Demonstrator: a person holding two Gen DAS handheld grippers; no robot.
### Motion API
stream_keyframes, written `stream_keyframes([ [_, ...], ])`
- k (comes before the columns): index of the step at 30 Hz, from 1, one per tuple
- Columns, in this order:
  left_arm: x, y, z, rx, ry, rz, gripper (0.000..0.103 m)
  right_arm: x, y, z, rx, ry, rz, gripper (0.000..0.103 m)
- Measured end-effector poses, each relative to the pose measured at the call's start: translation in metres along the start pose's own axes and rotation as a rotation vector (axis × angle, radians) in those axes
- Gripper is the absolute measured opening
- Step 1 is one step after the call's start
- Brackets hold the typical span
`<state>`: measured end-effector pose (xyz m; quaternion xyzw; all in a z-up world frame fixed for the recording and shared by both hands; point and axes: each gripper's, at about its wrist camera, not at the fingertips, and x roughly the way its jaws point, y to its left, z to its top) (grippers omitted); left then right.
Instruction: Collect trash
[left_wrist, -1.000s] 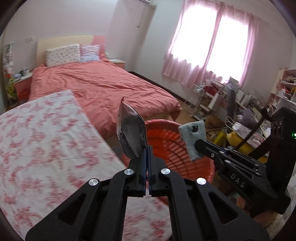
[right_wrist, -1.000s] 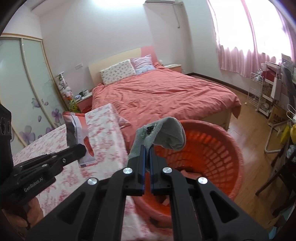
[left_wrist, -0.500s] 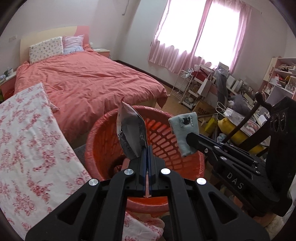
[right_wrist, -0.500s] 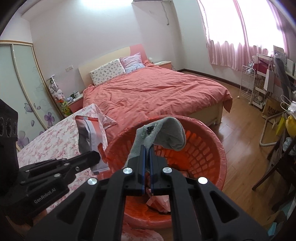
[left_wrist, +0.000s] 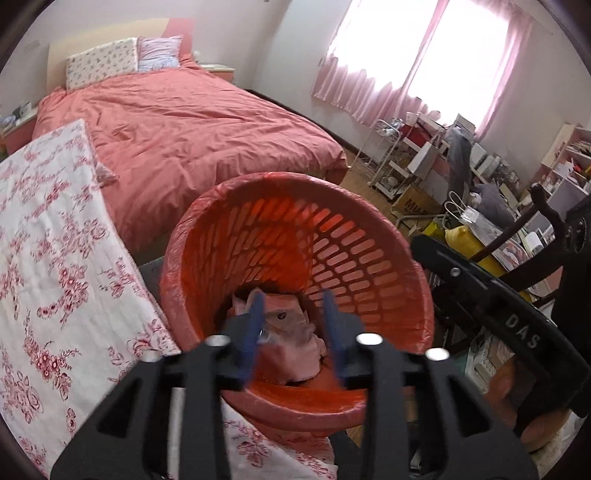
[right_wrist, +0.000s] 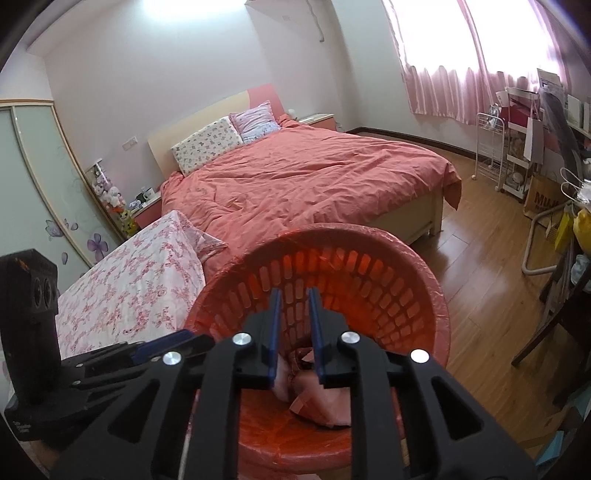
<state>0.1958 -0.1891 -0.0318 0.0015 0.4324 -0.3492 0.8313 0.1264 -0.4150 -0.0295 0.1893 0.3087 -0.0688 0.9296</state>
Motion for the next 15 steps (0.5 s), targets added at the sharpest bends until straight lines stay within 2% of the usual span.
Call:
stream_keyframes([
  [9,-0.03,0.021,-0.004,-0.037,-0.039,0.06,0.045,-0.026,0.001,0.0,0.009,-0.041,-0.03,0.037],
  [13,-0.069,0.031,-0.015,-0.047,-0.098,0.113,0.05,-0.049,0.011,-0.005,0.002,-0.069,-0.018,0.045],
  [15,-0.091,0.035,-0.023,-0.055,-0.128,0.146,0.057,-0.064,0.02,-0.011,-0.013,-0.087,-0.016,0.051],
])
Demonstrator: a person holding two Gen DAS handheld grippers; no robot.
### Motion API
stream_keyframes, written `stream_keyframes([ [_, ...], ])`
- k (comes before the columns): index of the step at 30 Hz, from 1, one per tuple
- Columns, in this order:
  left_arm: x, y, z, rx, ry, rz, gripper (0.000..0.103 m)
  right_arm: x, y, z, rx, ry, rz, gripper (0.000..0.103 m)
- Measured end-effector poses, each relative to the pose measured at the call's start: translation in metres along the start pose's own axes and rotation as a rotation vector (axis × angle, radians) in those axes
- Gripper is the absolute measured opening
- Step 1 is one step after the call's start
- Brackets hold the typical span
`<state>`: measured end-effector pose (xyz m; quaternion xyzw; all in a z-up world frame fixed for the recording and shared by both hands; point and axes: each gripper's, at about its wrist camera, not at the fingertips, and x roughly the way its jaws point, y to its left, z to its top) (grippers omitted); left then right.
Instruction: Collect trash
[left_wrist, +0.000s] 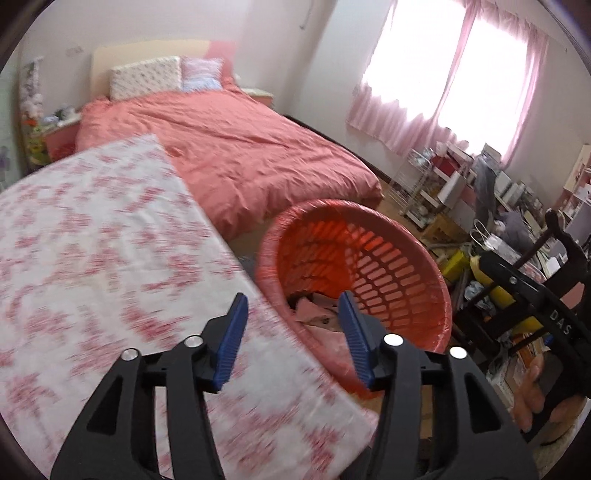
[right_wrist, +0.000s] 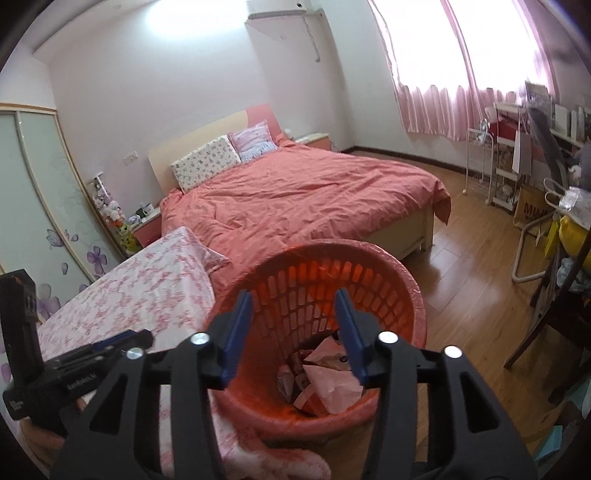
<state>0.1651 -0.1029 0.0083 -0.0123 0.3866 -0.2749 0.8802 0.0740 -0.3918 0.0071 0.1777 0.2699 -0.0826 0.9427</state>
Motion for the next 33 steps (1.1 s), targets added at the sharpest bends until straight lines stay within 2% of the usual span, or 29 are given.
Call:
stream_keyframes([
  [6,-0.06,0.01,-0.024,0.008,-0.093,0.107,0.069,-0.056,0.034,-0.029,-0.055,-0.06,0.006,0.075],
  [8,-0.079,0.013,-0.035,0.004,-0.122,0.13,0.073,-0.071,0.043,-0.04,-0.068,-0.077,-0.009,0.088],
  [11,-0.104,0.011,-0.05,0.009,-0.176,0.179,0.082,-0.093,0.055,-0.057,-0.088,-0.115,-0.04,0.098],
  [15,-0.128,0.007,-0.069,0.022,-0.247,0.258,0.092,-0.115,0.066,-0.074,-0.087,-0.15,-0.068,0.099],
  [19,-0.141,0.004,-0.084,0.014,-0.284,0.291,0.095,-0.129,0.075,-0.089,-0.102,-0.176,-0.121,0.099],
  [21,-0.148,0.004,-0.092,0.008,-0.304,0.314,0.096,-0.135,0.083,-0.097,-0.133,-0.205,-0.178,0.099],
  [27,-0.154,0.004,-0.107,-0.013,-0.35,0.414,0.098,-0.147,0.095,-0.113,-0.175,-0.246,-0.227,0.099],
  [33,-0.156,0.006,-0.123,-0.032,-0.349,0.455,0.1,-0.146,0.102,-0.123,-0.19,-0.198,-0.239,0.099],
])
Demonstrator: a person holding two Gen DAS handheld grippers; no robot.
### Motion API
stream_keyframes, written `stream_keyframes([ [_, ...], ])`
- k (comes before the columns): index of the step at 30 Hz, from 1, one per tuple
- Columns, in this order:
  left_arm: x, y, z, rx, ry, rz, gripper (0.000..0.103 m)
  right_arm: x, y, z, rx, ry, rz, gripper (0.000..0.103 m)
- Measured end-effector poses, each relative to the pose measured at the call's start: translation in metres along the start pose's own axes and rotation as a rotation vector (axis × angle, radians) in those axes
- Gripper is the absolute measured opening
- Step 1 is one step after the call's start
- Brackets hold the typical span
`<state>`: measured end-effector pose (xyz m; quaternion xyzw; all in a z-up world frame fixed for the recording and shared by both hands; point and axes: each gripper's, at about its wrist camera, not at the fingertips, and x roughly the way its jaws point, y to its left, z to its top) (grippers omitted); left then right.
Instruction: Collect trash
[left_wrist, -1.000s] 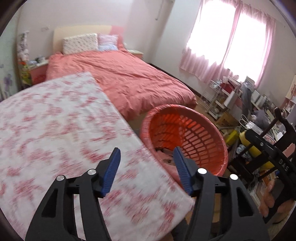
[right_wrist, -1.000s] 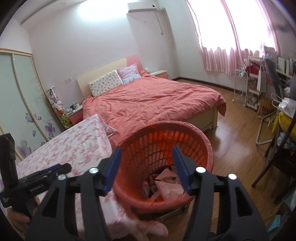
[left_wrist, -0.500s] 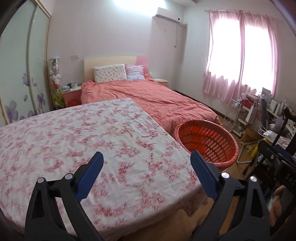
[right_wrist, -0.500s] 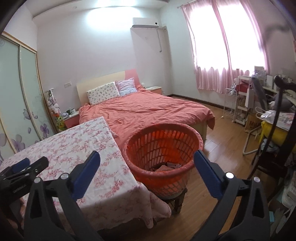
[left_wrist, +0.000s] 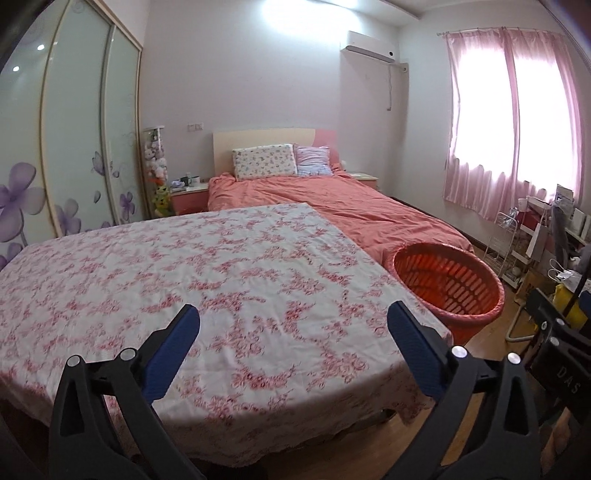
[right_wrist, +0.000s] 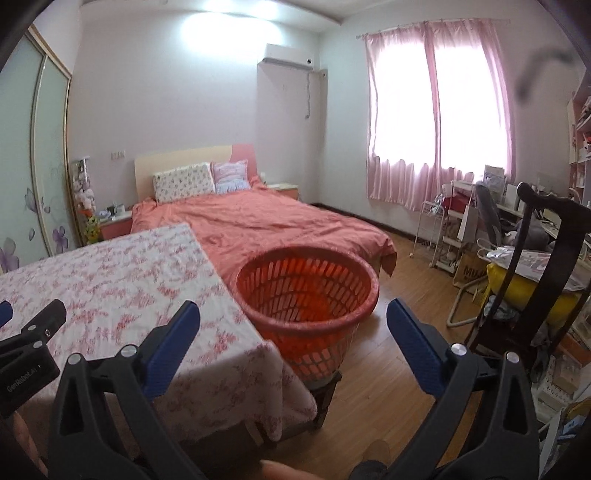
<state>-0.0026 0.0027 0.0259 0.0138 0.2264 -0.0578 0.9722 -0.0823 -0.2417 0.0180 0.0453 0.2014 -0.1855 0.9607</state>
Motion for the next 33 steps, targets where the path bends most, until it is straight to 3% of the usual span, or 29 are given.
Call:
stream_keyframes([
  [19,-0.01,0.012,-0.022,-0.059,0.047,0.08,0.1,0.007,0.015,-0.016,-0.065,0.105,-0.019,0.099],
  [33,-0.001,0.01,-0.024,-0.092,0.1,0.062,0.1,0.025,0.011,-0.02,-0.072,0.163,-0.034,0.099],
])
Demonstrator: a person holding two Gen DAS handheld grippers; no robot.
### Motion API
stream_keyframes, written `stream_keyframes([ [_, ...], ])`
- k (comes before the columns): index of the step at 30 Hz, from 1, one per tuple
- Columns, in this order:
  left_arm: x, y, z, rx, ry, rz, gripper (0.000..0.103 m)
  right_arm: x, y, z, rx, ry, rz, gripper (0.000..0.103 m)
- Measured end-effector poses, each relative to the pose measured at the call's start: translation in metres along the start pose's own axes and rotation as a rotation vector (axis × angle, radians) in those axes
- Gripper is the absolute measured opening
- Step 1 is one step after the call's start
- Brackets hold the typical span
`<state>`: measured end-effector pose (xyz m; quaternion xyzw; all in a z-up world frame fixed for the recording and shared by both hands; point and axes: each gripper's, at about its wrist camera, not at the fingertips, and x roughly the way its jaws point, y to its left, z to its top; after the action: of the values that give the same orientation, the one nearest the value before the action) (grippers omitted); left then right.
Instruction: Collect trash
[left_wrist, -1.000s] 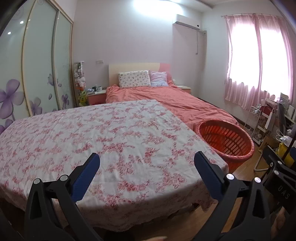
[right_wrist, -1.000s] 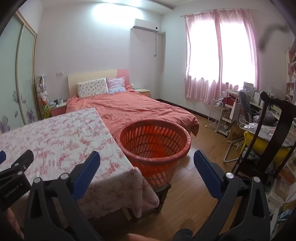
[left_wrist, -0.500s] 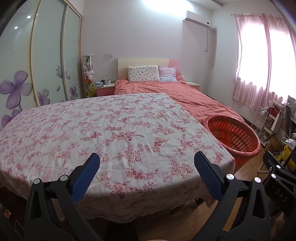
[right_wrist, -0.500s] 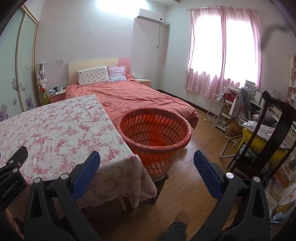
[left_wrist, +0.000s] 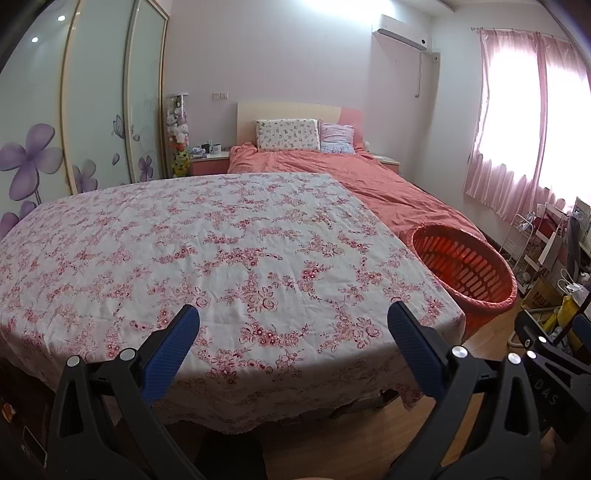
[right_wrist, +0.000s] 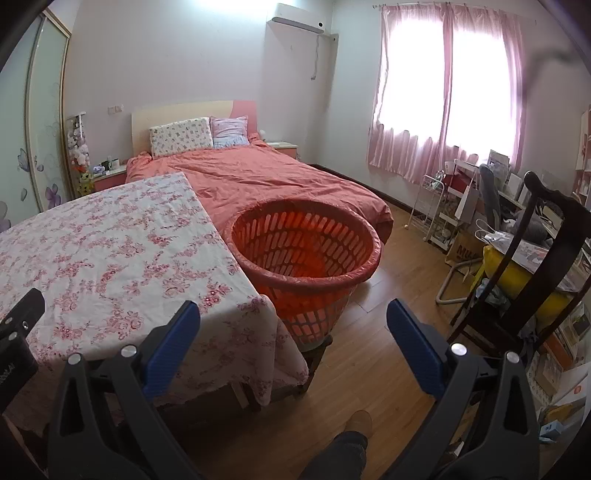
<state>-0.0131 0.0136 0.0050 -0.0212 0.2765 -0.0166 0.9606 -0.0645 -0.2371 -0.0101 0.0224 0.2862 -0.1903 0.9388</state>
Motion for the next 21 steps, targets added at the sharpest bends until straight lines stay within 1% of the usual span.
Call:
stream_keyframes([
  [8,0.005,-0.003,0.002,0.004,0.019,0.021,0.1,0.008,-0.003,0.002,0.01,0.015,-0.01,0.099],
  [13,0.004,-0.005,0.004,0.01,0.014,0.04,0.1,0.01,-0.003,0.003,0.007,0.018,-0.003,0.099],
  [21,-0.004,-0.005,0.01,0.012,-0.037,0.086,0.1,0.013,-0.002,0.006,0.002,0.018,0.007,0.099],
])
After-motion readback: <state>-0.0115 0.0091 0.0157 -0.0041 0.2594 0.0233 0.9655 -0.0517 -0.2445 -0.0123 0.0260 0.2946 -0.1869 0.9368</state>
